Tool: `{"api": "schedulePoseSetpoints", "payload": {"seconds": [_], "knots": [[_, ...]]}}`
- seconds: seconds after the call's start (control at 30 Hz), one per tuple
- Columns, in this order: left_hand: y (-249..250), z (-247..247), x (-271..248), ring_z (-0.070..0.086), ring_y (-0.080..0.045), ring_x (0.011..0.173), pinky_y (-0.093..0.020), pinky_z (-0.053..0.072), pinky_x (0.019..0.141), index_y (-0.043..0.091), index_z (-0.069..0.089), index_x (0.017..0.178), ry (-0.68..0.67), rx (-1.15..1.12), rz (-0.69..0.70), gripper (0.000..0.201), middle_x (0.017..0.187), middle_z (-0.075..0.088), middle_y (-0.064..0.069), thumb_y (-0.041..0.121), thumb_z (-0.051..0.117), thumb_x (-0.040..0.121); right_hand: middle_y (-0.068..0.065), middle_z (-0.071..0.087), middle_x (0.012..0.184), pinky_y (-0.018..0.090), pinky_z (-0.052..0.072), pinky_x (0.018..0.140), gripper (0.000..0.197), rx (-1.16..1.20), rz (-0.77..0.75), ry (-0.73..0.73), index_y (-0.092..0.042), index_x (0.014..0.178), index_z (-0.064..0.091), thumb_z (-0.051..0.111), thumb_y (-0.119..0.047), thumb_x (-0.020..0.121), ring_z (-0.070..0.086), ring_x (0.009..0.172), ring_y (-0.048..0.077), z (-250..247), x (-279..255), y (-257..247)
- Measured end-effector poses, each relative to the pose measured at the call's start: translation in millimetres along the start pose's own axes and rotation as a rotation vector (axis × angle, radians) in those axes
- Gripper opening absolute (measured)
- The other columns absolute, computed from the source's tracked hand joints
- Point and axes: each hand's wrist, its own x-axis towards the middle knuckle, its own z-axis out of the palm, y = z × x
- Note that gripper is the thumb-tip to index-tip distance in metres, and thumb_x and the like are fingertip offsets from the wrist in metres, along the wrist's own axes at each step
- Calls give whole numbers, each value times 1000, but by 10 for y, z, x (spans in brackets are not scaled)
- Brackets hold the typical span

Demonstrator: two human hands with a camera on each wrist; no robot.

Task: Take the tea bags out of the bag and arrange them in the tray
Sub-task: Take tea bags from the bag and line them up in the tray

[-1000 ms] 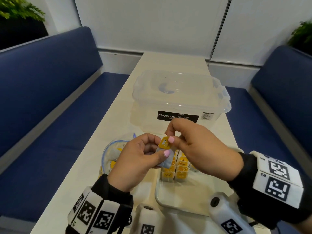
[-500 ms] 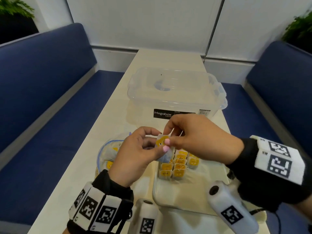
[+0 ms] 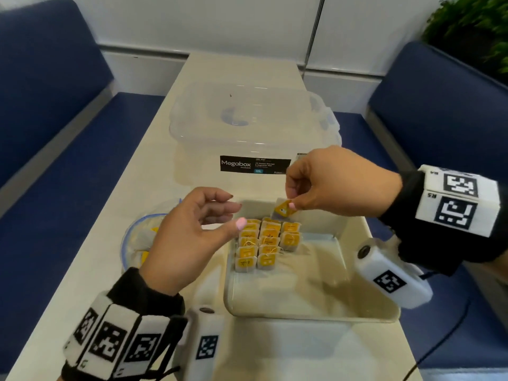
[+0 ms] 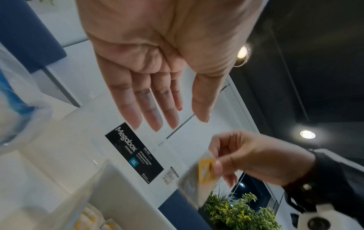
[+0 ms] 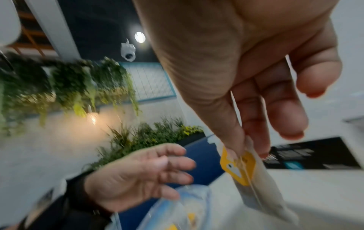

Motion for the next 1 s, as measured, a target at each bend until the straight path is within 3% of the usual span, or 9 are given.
{"api": "schedulePoseSetpoints", "payload": {"seconds": [0.07,0.2,0.37,0.67,0.83,1.0], "knots": [[-49,-55,-21,66,-4,90,-27,49,86,30,58,98,22,-1,-11,44,96,72,12,40,82,63,-12,60,71,16,37,57,8,-91,33,-51,-28,76,64,70,-30,80,54,67,6,115,19,109],[-99,-118,-81,65,-5,93,-24,48,83,24,59,101,45,-28,-20,39,96,73,9,39,64,66,-10,63,77,20,32,52,9,-205,72,-125,-29,74,61,66,-27,81,55,72,12,449,81,261],[-181,-145,-99,66,-9,95,-24,47,81,22,60,99,39,-85,-66,34,96,73,8,35,64,68,-3,59,79,26,40,62,10,-257,97,-246,-28,77,58,59,-21,84,56,75,19,791,185,352],[-229,-138,-94,67,-14,96,-30,48,84,26,61,97,37,-80,-82,34,96,73,9,39,62,66,0,59,76,24,33,54,9,-301,105,-264,-24,76,61,57,-18,82,55,72,22,995,333,415],[-233,-121,-77,67,-12,94,-26,49,81,25,61,97,28,-82,-87,34,95,73,10,39,60,66,2,62,77,26,36,56,13,-317,111,-236,-19,81,67,54,-16,82,58,73,24,1059,337,434],[-242,-109,-73,67,-12,94,-25,47,81,27,61,97,27,-74,-86,35,95,73,10,42,60,65,2,62,75,22,32,49,14,-306,124,-230,-18,79,66,53,-16,83,57,70,23,1069,332,457]]}}
